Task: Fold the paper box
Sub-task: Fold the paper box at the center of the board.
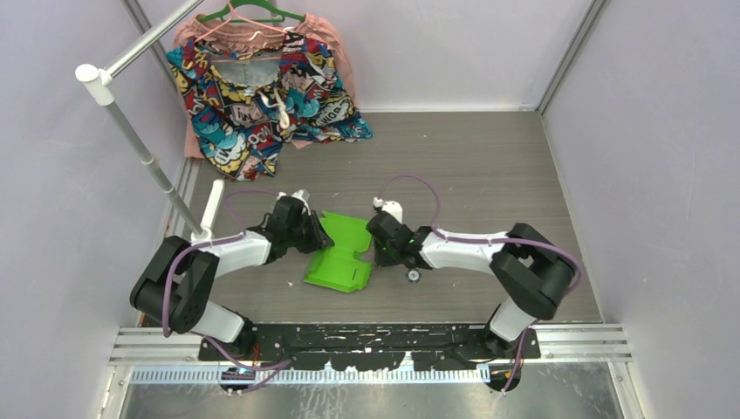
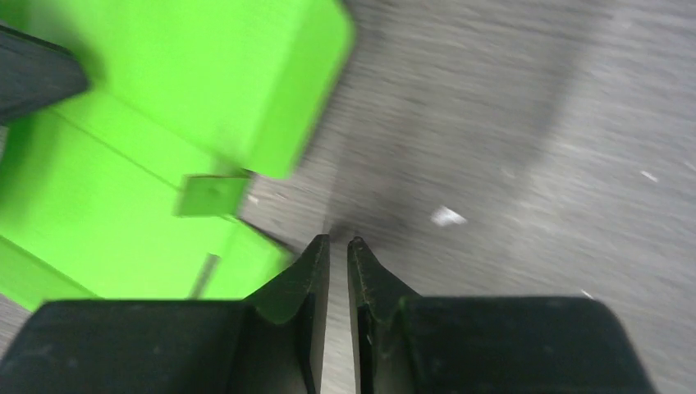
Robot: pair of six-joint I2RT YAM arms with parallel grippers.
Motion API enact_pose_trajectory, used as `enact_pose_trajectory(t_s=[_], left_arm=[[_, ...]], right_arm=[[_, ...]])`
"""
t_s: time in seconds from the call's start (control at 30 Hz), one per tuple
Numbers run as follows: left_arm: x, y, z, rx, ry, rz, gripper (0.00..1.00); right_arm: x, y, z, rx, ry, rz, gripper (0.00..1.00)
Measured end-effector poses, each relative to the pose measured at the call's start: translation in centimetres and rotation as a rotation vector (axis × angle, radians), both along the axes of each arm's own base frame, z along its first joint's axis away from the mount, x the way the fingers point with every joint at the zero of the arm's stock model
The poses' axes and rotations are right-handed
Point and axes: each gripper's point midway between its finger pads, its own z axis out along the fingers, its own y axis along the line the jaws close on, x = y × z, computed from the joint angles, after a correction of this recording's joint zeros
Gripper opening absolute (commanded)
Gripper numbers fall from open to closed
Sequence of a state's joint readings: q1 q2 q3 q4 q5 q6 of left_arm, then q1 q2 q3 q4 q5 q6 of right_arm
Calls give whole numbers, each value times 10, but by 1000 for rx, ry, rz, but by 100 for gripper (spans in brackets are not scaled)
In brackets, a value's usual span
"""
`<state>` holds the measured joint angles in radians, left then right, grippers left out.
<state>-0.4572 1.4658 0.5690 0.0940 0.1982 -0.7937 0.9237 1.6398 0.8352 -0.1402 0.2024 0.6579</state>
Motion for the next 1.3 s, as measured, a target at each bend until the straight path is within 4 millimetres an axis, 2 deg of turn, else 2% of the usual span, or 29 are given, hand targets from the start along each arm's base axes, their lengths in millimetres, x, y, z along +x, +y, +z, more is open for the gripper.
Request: enact_pose_trajectory(t_s=[0.13,0.27,0.5,0.77,0.9,1.03,1.3], left_arm=[[-2,2,-3,4,7,7,17],[-2,2,-3,1,6,12,17],[-2,2,-3,2,6,17,17],[-2,2,-3,3,7,18,17],[-4,4,-1,11,7,23,17],[-5,7,1,25,16,29,17],[-5,8,1,30,19,32,17]], right_arm=[[-9,-37,5,-35,38,-40,24],[-13,-52,14,-42,45,-55,24],[-29,-49,22,-9,72,-8,28],[-67,-27,23,-3,107,115,35],[-83,-20,36,21,85,165,38],[-89,-19,47,36,59,185,42],[-87,-24,46,14,49,172,45]])
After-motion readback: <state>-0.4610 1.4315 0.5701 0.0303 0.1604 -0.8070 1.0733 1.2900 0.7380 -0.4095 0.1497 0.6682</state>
